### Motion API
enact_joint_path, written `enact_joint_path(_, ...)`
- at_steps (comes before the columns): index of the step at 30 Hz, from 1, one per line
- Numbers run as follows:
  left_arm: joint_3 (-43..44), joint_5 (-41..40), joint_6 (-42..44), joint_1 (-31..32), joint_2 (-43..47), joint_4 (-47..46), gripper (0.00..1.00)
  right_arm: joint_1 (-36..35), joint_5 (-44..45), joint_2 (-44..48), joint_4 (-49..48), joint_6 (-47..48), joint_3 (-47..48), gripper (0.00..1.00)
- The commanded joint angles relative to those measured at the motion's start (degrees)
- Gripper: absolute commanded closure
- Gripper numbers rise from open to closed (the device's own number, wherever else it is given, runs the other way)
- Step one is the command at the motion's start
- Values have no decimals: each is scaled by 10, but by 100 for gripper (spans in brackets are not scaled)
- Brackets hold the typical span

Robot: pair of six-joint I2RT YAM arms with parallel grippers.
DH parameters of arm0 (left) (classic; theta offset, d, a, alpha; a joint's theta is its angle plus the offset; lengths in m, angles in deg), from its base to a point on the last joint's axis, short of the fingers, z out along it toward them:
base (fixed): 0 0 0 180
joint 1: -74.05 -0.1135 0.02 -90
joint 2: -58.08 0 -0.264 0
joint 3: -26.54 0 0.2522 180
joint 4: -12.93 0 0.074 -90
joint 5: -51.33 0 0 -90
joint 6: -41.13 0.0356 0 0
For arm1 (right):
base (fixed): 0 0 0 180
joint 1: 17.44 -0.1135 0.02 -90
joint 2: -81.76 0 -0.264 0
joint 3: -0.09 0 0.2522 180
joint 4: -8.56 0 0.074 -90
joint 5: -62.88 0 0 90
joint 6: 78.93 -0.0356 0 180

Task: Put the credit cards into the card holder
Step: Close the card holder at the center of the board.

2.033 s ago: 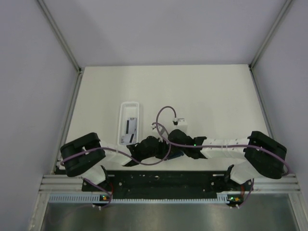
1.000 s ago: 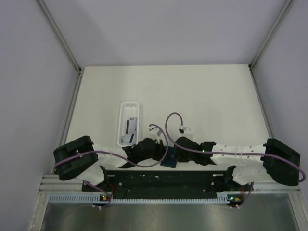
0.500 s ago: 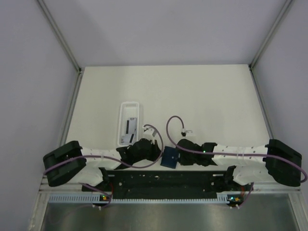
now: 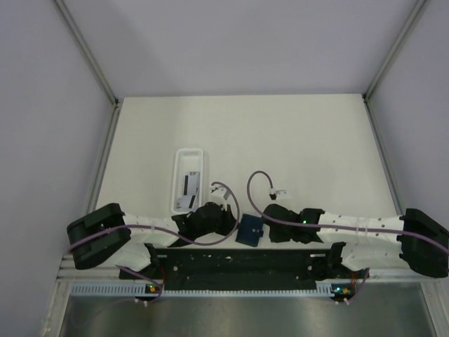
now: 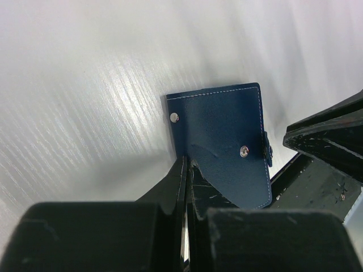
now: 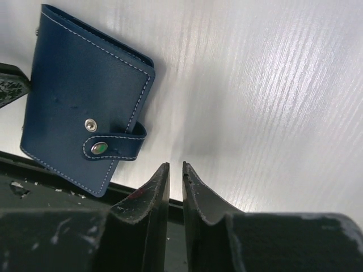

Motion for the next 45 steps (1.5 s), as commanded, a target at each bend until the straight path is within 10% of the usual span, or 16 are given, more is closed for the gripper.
enact_joint_path(1, -1, -3, 7, 4, 1, 0, 100, -5, 10, 37, 11, 18, 22, 84)
enact_joint_path(45, 3, 3, 3, 4, -5, -6, 100, 66, -131, 62, -188, 50, -47, 80)
